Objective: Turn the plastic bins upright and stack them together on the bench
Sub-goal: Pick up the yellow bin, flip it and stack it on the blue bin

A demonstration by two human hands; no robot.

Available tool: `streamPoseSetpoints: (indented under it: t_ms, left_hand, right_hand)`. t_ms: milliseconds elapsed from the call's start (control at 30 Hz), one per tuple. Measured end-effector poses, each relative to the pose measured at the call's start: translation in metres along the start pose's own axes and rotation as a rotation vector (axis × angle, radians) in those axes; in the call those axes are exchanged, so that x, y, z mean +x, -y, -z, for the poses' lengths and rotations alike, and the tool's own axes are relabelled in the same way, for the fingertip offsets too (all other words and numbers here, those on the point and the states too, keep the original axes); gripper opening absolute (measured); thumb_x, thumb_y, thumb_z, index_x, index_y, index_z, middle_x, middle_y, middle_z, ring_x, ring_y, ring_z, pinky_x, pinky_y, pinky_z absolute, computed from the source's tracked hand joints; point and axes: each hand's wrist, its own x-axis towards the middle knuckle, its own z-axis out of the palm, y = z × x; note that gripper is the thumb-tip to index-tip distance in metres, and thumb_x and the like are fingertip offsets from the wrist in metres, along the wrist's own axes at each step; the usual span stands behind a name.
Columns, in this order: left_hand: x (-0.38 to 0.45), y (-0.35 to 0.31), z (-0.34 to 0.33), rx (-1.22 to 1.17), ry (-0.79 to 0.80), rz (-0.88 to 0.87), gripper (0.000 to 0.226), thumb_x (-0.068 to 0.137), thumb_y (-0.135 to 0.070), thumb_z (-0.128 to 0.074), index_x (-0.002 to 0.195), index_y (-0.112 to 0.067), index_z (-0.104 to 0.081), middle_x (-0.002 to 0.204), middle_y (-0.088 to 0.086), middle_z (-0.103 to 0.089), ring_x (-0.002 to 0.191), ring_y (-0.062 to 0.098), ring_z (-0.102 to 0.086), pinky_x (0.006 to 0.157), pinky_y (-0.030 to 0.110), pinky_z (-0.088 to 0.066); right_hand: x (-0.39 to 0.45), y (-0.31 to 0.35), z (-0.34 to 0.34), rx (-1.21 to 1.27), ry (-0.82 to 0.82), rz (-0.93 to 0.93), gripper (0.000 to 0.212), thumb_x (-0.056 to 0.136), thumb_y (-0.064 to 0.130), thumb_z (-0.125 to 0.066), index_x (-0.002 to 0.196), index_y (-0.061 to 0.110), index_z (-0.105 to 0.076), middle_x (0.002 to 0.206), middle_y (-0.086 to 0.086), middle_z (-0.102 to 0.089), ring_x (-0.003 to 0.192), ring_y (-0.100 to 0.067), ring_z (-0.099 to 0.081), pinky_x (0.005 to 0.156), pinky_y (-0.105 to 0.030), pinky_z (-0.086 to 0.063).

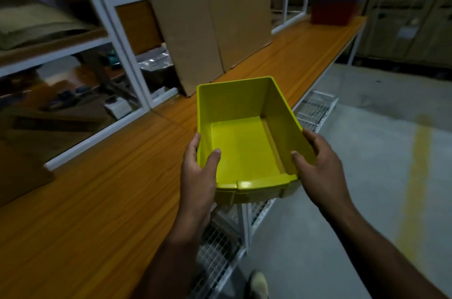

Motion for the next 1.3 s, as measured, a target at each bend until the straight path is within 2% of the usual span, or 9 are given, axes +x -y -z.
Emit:
streamPoseSetpoints:
  t_ms: [200, 300, 433, 600, 700, 867, 1000, 1133, 1300]
  left_hand:
    - [0.102, -0.002, -0.087, -0.023, 0.097, 0.002, 0.058, 0.097, -0.023, -0.06, 0.149, -0.032, -0.038, 0.149, -0.005, -0.048, 0.129, 0.018, -0.054, 0.103, 0.049, -0.05]
    - [0.153, -0.001, -0.136, -0.014, 0.156, -0.017, 0.056, 0.096, -0.025, -0.062, 0.147, -0.035, -0.041, 0.149, -0.007, -0.047, 0.131, 0.018, -0.052, 0.104, 0.05, -0.049]
    - [0.203, -0.003, -0.204, -0.009, 0.229, -0.024, 0.055, 0.097, -0.022, -0.06, 0.147, -0.035, -0.04, 0.146, -0.009, -0.048, 0.126, 0.015, -0.056, 0.098, 0.042, -0.053]
    - [0.262, 0.006, -0.299, 0.017, 0.3, -0.052, 0.055, 0.097, -0.021, -0.059, 0.147, -0.033, -0.039, 0.138, -0.013, -0.05, 0.12, 0.008, -0.057, 0.091, 0.033, -0.055]
    - [0.296, 0.016, -0.362, 0.035, 0.295, -0.072, 0.055, 0.097, -0.021, -0.059, 0.148, -0.031, -0.04, 0.139, -0.009, -0.051, 0.119, 0.01, -0.058, 0.085, 0.029, -0.056]
    - [0.347, 0.018, -0.478, 0.042, 0.275, -0.071, 0.055, 0.096, -0.022, -0.06, 0.147, -0.032, -0.041, 0.144, -0.004, -0.052, 0.121, 0.014, -0.059, 0.096, 0.044, -0.054]
    - [0.382, 0.012, -0.571, 0.012, 0.262, -0.082, 0.053, 0.097, -0.021, -0.059, 0.146, -0.03, -0.043, 0.139, -0.008, -0.054, 0.115, 0.008, -0.061, 0.083, 0.028, -0.055]
    - [0.418, 0.014, -0.65, -0.002, 0.254, -0.082, 0.052, 0.097, -0.022, -0.058, 0.147, -0.031, -0.043, 0.133, -0.014, -0.053, 0.107, 0.0, -0.061, 0.068, 0.016, -0.055]
    - [0.482, 0.03, -0.746, -0.034, 0.263, -0.087, 0.052, 0.097, -0.023, -0.059, 0.146, -0.029, -0.044, 0.132, -0.016, -0.056, 0.11, 0.001, -0.062, 0.076, 0.019, -0.054]
  right_hand:
    - [0.113, -0.015, 0.018, -0.032, -0.078, -0.024, 0.053, 0.092, 0.017, -0.063, 0.142, 0.02, -0.046, 0.134, 0.0, -0.058, 0.109, -0.013, -0.057, 0.092, -0.03, -0.046]
    - [0.168, -0.026, 0.031, -0.041, -0.142, -0.034, 0.054, 0.092, 0.018, -0.063, 0.143, 0.02, -0.045, 0.135, 0.001, -0.057, 0.109, -0.013, -0.056, 0.093, -0.032, -0.047]
    - [0.231, -0.051, 0.053, -0.045, -0.213, -0.063, 0.055, 0.093, 0.02, -0.063, 0.144, 0.021, -0.044, 0.134, 0.005, -0.055, 0.107, -0.008, -0.053, 0.09, -0.027, -0.043]
    - [0.317, -0.102, 0.082, 0.011, -0.286, -0.1, 0.055, 0.092, 0.022, -0.063, 0.144, 0.02, -0.045, 0.139, 0.002, -0.054, 0.113, -0.011, -0.054, 0.097, -0.034, -0.047]
    - [0.375, -0.136, 0.104, 0.04, -0.295, -0.109, 0.055, 0.093, 0.023, -0.063, 0.144, 0.021, -0.045, 0.139, 0.003, -0.054, 0.114, -0.011, -0.054, 0.095, -0.031, -0.046]
    - [0.477, -0.183, 0.161, 0.051, -0.255, -0.109, 0.056, 0.093, 0.025, -0.063, 0.146, 0.022, -0.043, 0.14, 0.004, -0.053, 0.117, -0.012, -0.055, 0.099, -0.036, -0.048]
    - [0.563, -0.212, 0.214, 0.036, -0.231, -0.097, 0.057, 0.093, 0.029, -0.062, 0.146, 0.024, -0.042, 0.142, 0.004, -0.053, 0.122, -0.014, -0.055, 0.101, -0.043, -0.049]
    - [0.64, -0.238, 0.251, 0.03, -0.23, -0.077, 0.057, 0.093, 0.03, -0.062, 0.146, 0.024, -0.042, 0.14, 0.008, -0.052, 0.118, -0.01, -0.054, 0.098, -0.034, -0.048]
    - [0.737, -0.282, 0.282, 0.032, -0.245, -0.068, 0.056, 0.093, 0.029, -0.062, 0.145, 0.024, -0.043, 0.135, 0.01, -0.053, 0.117, -0.009, -0.055, 0.098, -0.032, -0.048]
